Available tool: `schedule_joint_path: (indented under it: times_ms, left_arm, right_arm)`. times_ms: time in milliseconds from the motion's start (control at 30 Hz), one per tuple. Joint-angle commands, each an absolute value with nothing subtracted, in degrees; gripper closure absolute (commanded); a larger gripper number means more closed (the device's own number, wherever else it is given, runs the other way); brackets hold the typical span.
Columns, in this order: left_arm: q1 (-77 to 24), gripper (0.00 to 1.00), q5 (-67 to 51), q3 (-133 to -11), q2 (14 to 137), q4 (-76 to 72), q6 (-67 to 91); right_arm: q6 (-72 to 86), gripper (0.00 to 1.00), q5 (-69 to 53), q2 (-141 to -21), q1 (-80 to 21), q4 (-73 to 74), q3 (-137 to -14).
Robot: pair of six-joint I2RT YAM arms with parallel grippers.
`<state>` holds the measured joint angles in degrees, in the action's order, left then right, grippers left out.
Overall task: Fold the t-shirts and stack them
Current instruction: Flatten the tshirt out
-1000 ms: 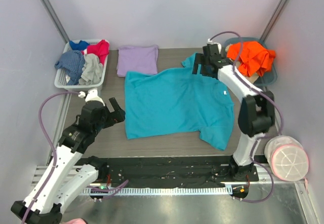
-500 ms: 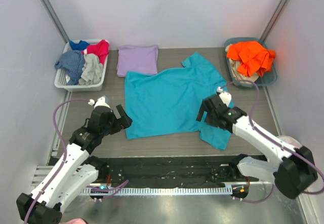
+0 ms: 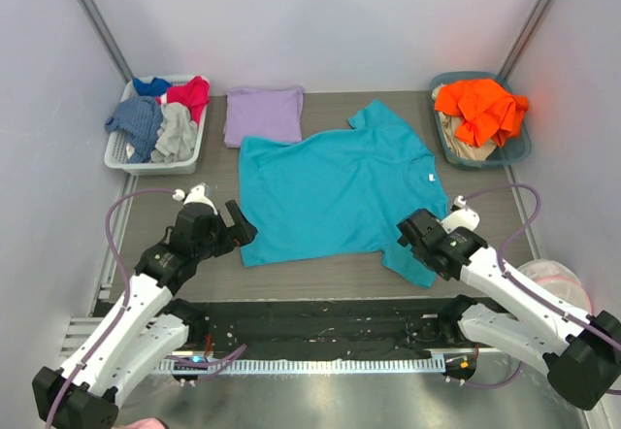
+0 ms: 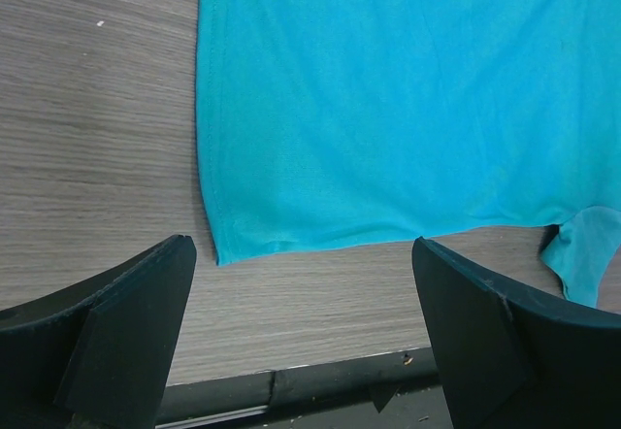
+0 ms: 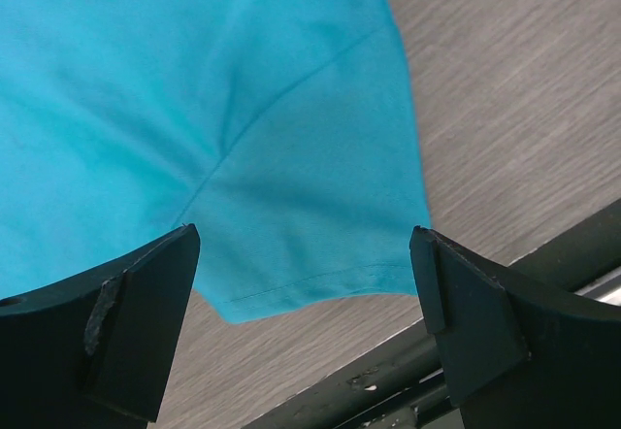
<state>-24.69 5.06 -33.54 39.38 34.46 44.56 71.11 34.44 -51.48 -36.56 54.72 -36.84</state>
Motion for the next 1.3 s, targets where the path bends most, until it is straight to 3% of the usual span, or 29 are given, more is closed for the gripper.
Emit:
schedule_joint_path:
  times_ms: [0,300,767,967,1067,1267]
  left_arm:
    - [-24.79,0.00,4.13,-33.22,40.60,30.85,43.51]
    - [-24.79,0.01,4.57,-31.55,41.22,29.62,44.38]
    - [-24.79,0.02,4.66,-31.38,43.76,26.99,44.03]
    - [-24.79,0.07,7.29,-35.58,48.24,22.07,40.44]
    - [-24.79,0.09,8.35,-42.26,56.84,19.61,37.80]
    - [-25.13,0.17,5.89,-54.83,76.53,13.28,33.76]
  right_arm:
    - [75.94,0.00,35.77,-52.11,-36.91,55.28,-34.28]
    - [77.25,0.00,34.89,-47.02,-37.62,56.16,-31.20]
    - [80.70,0.02,35.06,-50.80,-41.57,54.07,-30.76]
    - [57.55,0.02,42.44,-61.15,-41.66,45.20,-45.15]
    - [49.07,0.00,44.91,-70.20,-41.48,40.89,-54.38]
    - [30.78,0.00,36.76,-83.99,-36.24,27.81,-62.75]
